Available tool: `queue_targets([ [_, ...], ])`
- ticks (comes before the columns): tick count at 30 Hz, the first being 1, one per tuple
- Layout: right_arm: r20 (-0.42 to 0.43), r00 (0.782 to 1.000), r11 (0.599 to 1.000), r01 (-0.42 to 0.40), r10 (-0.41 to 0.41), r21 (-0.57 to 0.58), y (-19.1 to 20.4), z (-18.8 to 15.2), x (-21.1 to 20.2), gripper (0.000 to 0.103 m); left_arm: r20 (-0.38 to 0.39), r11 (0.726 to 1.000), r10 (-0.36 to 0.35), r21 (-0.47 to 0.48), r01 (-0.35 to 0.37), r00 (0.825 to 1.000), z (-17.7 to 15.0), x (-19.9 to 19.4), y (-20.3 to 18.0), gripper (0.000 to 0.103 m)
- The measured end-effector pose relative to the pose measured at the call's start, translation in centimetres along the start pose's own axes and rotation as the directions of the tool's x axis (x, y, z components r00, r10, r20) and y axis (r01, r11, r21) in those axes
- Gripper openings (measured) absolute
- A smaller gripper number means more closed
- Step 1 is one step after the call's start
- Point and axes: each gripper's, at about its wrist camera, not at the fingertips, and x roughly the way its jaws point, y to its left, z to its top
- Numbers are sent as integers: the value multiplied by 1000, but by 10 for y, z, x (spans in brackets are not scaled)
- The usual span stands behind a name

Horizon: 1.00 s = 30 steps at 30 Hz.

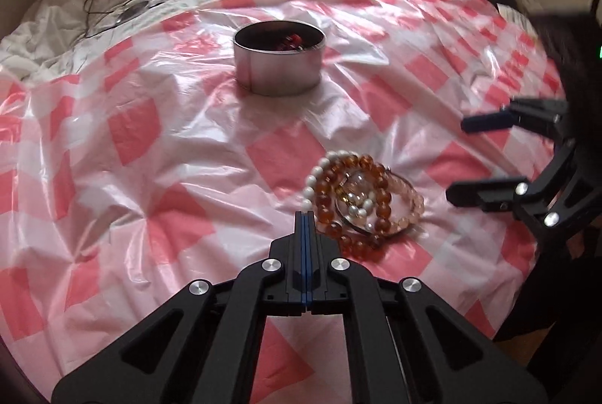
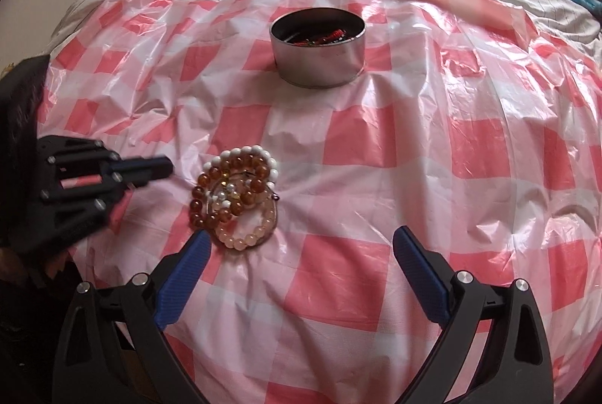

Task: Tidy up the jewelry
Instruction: 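Move both tools back over the remaining bracelet pile, then grasp the amber bead bracelet with the left tool and lift it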

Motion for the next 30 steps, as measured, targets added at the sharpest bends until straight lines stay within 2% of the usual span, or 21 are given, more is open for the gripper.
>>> queue_targets([
  [1, -9, 1000, 1000, 1, -1, -5, 0, 0, 1, 93, 3, 999, -45, -28, 45, 999, 1, -1, 4, 0],
  [4, -23, 999, 999, 29, -30, -33, 3, -1, 4, 93, -26, 993, -107, -48, 106, 994, -2, 5, 4, 2],
  [5, -25, 999, 998, 38, -39, -42, 4, -1, 5, 93, -49, 994, -108, -38, 106, 993, -3, 11, -2, 9],
  [7, -30, 998, 997, 52, -54, -62, 7, -2, 7, 93, -71, 997, -83, -3, 83, 994, -6, 19, -15, 37],
  [8, -35, 998, 996, 52, -55, -69, 8, -2, 8, 93, -77, 998, -59, 18, 60, 995, -8, 22, -21, 57],
  [9, -40, 998, 996, 53, -56, -73, 8, -3, 10, 93, -77, 998, -44, 41, 47, 996, -10, 25, -27, 59],
  [11, -50, 997, 995, 55, -59, -83, 10, -4, 12, 94, -81, 996, -33, 82, 40, 996, -14, 30, -38, 58],
  [13, -57, 996, 994, 60, -66, -94, 12, -5, 15, 93, -59, 994, -19, 109, 25, 998, -17, 31, -46, 39],
  [15, -60, 996, 993, 64, -70, -102, 13, -6, 16, 94, -53, 996, -15, 90, 20, 998, -15, 30, -42, 12],
  [21, -63, 996, 993, 64, -70, -99, 12, -8, 16, 93, 50, 1000, 11, -19, -10, 999, -2, 4, -6, 10],
  [26, -55, 997, 993, 50, -56, -104, 15, -7, 15, 93, 89, 997, 27, -79, -20, 996, 5, -7, 13, 10],
  [30, -32, 999, 994, -19, 16, -111, 20, -4, 11, 94, 95, 991, -4, -130, 16, 996, 7, -12, 27, 10],
])
